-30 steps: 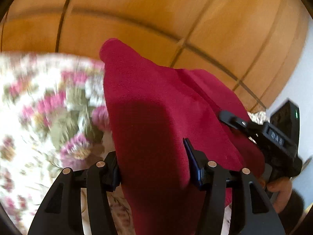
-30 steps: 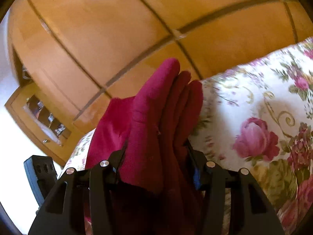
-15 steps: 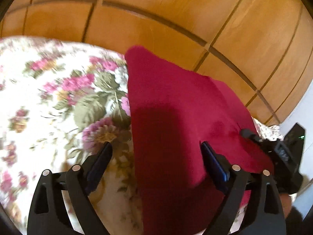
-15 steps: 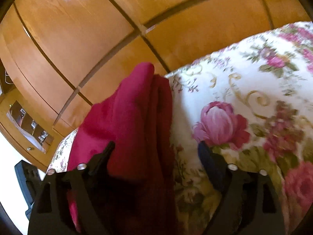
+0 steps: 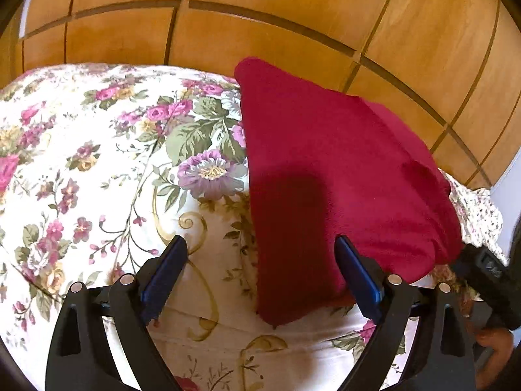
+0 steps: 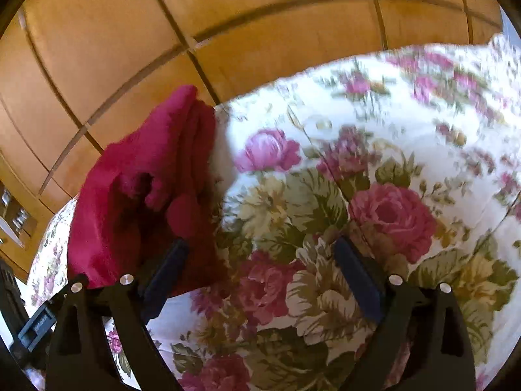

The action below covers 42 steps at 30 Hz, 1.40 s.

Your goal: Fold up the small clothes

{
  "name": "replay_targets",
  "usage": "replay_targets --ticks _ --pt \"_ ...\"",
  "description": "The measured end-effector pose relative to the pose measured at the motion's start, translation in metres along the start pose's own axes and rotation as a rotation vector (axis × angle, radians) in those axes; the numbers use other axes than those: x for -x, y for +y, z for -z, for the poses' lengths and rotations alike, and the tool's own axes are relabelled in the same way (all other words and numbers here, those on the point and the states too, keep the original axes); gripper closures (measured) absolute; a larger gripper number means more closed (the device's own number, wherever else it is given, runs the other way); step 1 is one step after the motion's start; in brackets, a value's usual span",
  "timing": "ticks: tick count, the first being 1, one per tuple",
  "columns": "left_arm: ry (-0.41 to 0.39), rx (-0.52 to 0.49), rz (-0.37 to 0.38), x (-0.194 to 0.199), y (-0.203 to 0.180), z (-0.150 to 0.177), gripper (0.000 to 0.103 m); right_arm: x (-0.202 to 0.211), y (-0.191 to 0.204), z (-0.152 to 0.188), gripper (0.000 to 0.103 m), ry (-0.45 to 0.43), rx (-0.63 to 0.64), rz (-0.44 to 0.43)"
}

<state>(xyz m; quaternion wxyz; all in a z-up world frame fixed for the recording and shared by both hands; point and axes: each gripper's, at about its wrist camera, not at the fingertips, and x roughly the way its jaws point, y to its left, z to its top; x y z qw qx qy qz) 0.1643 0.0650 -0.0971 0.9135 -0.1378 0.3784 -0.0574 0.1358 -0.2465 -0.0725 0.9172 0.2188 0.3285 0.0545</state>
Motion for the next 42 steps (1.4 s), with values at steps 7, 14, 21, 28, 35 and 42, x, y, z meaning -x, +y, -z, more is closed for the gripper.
replay_targets --ticks 7,14,21,28,35,42 --pt "-0.01 -0.004 0.002 0.005 0.001 0.004 0.012 0.018 0.038 -0.004 0.007 -0.068 0.131 -0.138" --pt "0.006 -0.027 -0.024 0.0 -0.002 0.006 0.011 -0.031 0.008 0.0 0.007 0.143 0.0 0.059" --pt "0.003 -0.031 -0.044 0.004 -0.004 0.007 0.006 -0.028 0.015 0.007 0.002 0.105 0.042 0.084" --pt "-0.039 -0.1 -0.128 0.035 -0.024 0.026 0.004 0.013 0.017 0.029 0.002 0.07 0.019 0.041" --pt "-0.024 -0.119 -0.186 0.065 -0.031 0.046 0.004 0.045 0.038 0.059 0.002 0.096 0.218 0.04" --pt "-0.059 -0.089 -0.201 0.097 -0.032 0.056 0.004 0.075 0.052 0.077 0.002 0.069 0.337 0.08"
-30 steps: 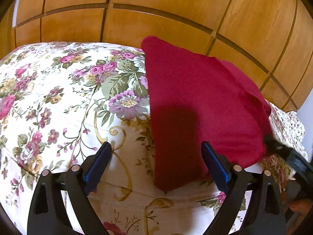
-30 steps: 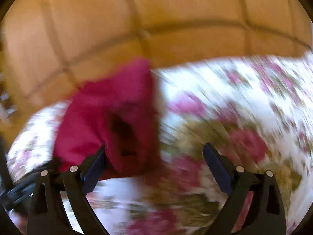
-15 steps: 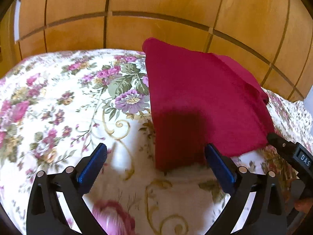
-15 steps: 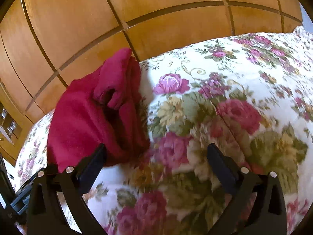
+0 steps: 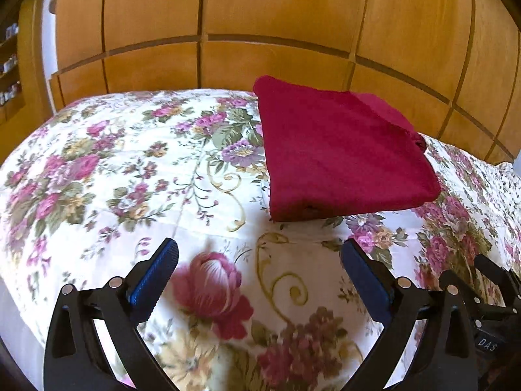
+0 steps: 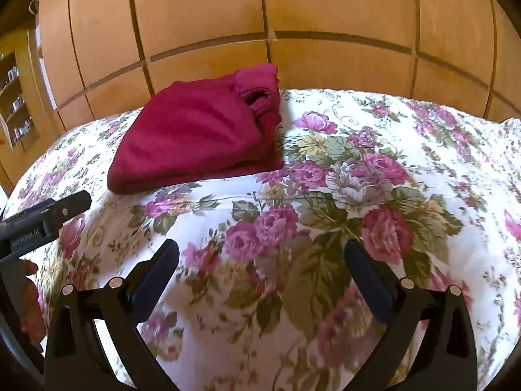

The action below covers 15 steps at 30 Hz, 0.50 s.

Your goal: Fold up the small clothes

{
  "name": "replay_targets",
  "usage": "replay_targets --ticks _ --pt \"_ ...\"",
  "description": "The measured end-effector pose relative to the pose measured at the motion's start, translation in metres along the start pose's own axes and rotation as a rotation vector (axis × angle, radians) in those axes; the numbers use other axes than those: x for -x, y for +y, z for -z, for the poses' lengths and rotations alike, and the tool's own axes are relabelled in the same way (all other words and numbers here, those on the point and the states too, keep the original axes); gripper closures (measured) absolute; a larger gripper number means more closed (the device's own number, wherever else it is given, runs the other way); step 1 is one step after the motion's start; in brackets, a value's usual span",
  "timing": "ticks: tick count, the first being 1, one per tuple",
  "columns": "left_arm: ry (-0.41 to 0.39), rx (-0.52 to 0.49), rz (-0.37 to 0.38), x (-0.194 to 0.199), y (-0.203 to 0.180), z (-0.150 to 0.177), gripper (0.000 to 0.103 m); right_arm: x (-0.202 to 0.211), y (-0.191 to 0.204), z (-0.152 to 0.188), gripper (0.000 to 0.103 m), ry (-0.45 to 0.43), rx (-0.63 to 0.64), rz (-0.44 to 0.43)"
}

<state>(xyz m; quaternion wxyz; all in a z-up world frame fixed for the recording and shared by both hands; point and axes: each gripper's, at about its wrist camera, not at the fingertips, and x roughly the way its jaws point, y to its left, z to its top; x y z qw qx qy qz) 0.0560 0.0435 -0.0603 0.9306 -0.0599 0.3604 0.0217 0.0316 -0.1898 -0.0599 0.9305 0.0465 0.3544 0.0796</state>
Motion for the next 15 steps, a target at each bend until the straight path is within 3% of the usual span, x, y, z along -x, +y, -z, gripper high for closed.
replay_targets --ticks 6,15 --pt "-0.034 -0.001 0.004 0.03 0.0 0.002 0.004 0.031 -0.003 -0.015 0.002 -0.086 -0.047 0.022" --pt "-0.128 -0.001 -0.075 0.073 0.0 -0.003 0.004 0.078 0.018 -0.035 0.002 -0.202 -0.009 0.081"
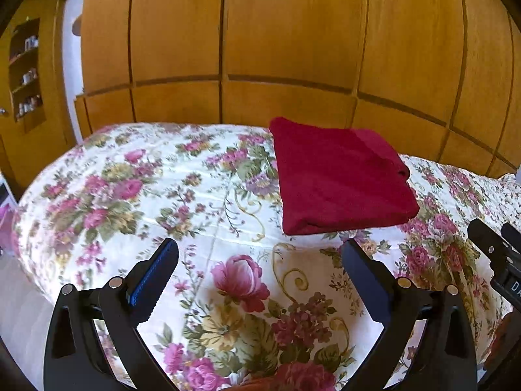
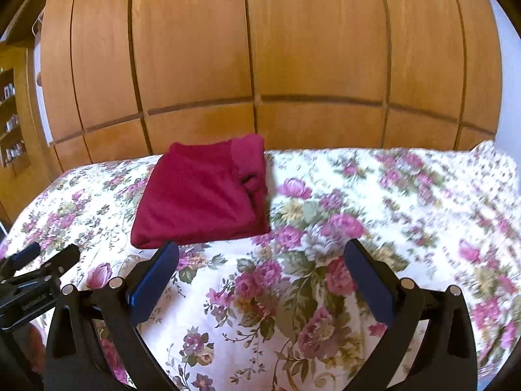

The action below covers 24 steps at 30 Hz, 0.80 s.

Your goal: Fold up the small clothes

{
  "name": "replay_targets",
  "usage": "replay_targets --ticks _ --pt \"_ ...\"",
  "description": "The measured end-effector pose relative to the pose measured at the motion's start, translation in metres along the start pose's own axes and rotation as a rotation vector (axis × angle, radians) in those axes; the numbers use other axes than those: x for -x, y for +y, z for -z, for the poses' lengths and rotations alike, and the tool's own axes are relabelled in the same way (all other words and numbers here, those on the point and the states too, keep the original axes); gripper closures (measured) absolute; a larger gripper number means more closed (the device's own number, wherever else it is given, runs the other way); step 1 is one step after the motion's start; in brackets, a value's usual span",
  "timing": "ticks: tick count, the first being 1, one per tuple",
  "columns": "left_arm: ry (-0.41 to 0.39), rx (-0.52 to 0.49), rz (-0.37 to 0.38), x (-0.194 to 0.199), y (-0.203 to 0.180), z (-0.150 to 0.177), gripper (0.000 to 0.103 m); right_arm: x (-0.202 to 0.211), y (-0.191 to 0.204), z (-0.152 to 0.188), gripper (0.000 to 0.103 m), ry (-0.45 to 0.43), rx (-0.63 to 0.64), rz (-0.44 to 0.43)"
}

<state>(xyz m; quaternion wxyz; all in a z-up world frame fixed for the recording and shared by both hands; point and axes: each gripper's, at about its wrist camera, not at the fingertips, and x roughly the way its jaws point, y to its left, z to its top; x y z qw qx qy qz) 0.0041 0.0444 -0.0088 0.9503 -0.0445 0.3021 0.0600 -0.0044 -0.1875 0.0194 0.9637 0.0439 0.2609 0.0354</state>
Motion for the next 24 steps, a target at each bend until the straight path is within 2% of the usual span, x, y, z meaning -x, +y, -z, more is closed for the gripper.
replay_targets --ticks 12,24 --pt "-0.041 -0.029 0.003 0.014 -0.005 -0.003 0.004 0.005 0.004 -0.001 0.002 -0.005 0.012 0.005" --pt "-0.035 -0.022 -0.005 0.011 -0.001 -0.004 0.004 0.004 0.005 0.0 0.002 0.003 0.014 -0.003"
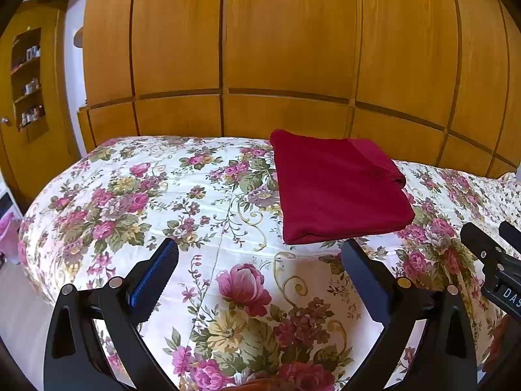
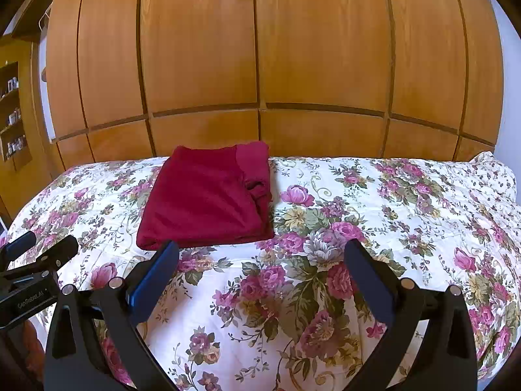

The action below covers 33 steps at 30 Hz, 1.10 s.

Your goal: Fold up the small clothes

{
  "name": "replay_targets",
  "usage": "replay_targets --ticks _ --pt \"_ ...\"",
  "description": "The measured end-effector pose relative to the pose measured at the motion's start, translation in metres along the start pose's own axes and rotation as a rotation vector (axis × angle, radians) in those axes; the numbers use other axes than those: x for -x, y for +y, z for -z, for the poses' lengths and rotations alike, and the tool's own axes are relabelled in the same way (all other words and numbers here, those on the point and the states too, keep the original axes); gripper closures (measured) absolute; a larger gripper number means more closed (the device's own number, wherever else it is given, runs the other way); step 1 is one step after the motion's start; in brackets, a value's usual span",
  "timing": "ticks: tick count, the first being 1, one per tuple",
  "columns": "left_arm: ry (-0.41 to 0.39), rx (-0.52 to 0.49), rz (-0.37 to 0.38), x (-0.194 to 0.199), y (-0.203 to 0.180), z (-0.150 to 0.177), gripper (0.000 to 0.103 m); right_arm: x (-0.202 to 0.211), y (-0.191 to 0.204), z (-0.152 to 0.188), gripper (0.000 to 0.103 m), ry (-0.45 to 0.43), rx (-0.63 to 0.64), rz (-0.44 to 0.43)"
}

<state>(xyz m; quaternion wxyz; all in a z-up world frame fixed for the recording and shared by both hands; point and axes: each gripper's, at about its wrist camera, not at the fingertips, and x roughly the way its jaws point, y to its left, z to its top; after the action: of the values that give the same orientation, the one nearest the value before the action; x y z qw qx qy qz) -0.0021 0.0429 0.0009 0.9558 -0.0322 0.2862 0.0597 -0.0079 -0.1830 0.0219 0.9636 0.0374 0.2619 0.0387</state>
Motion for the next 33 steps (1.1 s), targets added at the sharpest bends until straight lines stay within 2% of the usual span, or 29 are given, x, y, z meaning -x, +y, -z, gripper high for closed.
replay_targets --ticks 33 --pt "0.03 0.001 0.001 -0.0085 0.0051 0.0041 0.004 -0.0058 -0.0013 0.0041 0.002 0.023 -0.013 -0.005"
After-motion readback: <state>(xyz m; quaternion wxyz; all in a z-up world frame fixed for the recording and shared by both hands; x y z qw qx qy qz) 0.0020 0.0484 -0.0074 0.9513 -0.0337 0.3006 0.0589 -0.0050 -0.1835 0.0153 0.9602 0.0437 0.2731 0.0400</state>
